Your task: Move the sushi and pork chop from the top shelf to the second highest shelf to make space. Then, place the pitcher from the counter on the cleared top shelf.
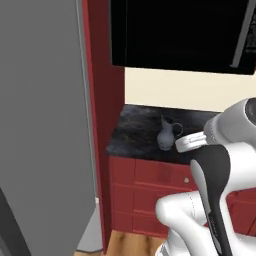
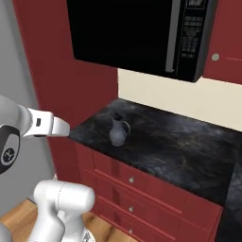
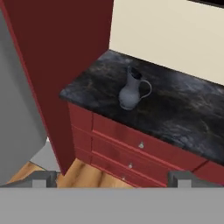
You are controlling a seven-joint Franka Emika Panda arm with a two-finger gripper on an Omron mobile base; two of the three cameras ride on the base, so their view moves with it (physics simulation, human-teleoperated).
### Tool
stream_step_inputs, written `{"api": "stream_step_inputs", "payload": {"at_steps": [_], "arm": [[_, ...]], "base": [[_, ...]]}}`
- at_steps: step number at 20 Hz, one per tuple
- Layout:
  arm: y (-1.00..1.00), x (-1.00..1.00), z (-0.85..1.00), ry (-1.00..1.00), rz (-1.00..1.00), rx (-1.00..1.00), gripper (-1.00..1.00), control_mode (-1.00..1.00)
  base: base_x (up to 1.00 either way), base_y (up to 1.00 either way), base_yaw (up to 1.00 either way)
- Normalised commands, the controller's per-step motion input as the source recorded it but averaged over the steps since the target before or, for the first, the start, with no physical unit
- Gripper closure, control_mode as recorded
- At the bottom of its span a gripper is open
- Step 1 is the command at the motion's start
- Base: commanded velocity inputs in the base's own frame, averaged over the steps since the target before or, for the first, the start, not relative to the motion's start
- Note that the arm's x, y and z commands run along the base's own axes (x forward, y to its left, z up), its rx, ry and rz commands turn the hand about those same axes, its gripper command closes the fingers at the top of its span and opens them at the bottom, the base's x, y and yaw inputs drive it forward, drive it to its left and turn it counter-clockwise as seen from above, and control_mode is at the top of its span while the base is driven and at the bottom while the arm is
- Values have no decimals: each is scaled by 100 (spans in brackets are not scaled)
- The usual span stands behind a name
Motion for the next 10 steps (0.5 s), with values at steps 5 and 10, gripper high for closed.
{"api": "stream_step_inputs", "payload": {"at_steps": [5, 10], "arm": [[0, 0, 0, 0, 0, 0, -100, 100], [0, 0, 0, 0, 0, 0, -100, 100]], "base": [[42, -57, 40], [37, -56, 36]]}}
